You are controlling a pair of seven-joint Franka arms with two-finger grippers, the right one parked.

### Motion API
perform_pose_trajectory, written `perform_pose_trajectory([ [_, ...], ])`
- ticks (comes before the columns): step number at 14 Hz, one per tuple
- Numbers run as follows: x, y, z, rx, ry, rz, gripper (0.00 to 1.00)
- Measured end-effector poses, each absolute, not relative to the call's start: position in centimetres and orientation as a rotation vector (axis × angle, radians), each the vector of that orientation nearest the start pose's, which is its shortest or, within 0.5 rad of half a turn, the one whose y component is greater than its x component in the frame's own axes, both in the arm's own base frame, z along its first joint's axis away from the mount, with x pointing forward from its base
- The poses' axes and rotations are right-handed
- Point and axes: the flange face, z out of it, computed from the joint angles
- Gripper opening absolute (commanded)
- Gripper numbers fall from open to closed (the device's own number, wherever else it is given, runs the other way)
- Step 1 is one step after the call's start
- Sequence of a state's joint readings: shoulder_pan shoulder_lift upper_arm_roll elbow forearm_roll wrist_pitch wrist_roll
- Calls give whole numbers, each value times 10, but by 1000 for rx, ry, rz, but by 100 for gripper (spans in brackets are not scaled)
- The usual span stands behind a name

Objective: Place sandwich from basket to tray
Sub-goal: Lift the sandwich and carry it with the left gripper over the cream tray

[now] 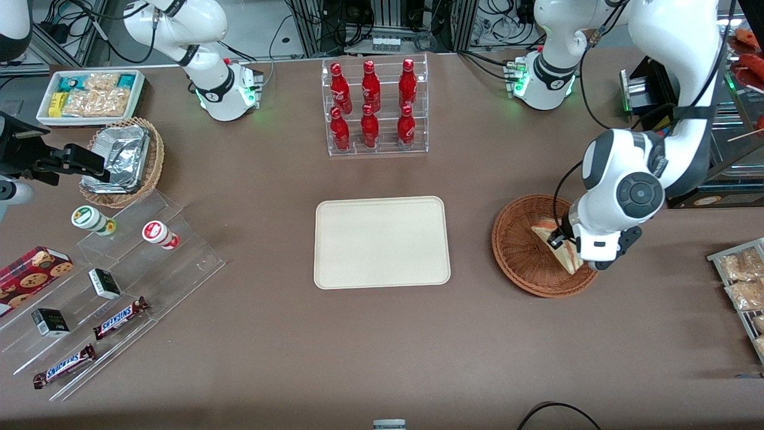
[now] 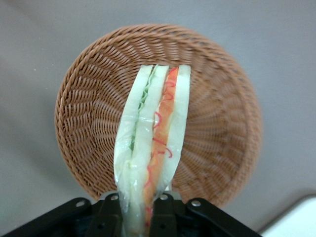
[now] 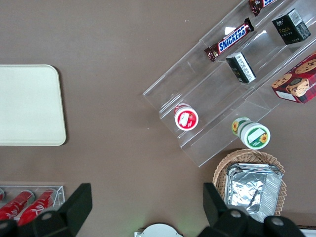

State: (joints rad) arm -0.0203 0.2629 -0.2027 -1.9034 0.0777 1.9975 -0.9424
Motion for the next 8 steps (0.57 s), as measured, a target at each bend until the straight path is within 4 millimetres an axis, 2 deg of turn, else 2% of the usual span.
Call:
perform_pose_trajectory([
  [2, 585, -144, 370, -2883, -970, 176, 0],
  [4, 581, -173, 370, -2908, -907, 176, 0],
  [5, 579, -192, 367, -2926, -869, 184, 0],
  [8, 569, -268, 359, -2991, -719, 206, 0],
])
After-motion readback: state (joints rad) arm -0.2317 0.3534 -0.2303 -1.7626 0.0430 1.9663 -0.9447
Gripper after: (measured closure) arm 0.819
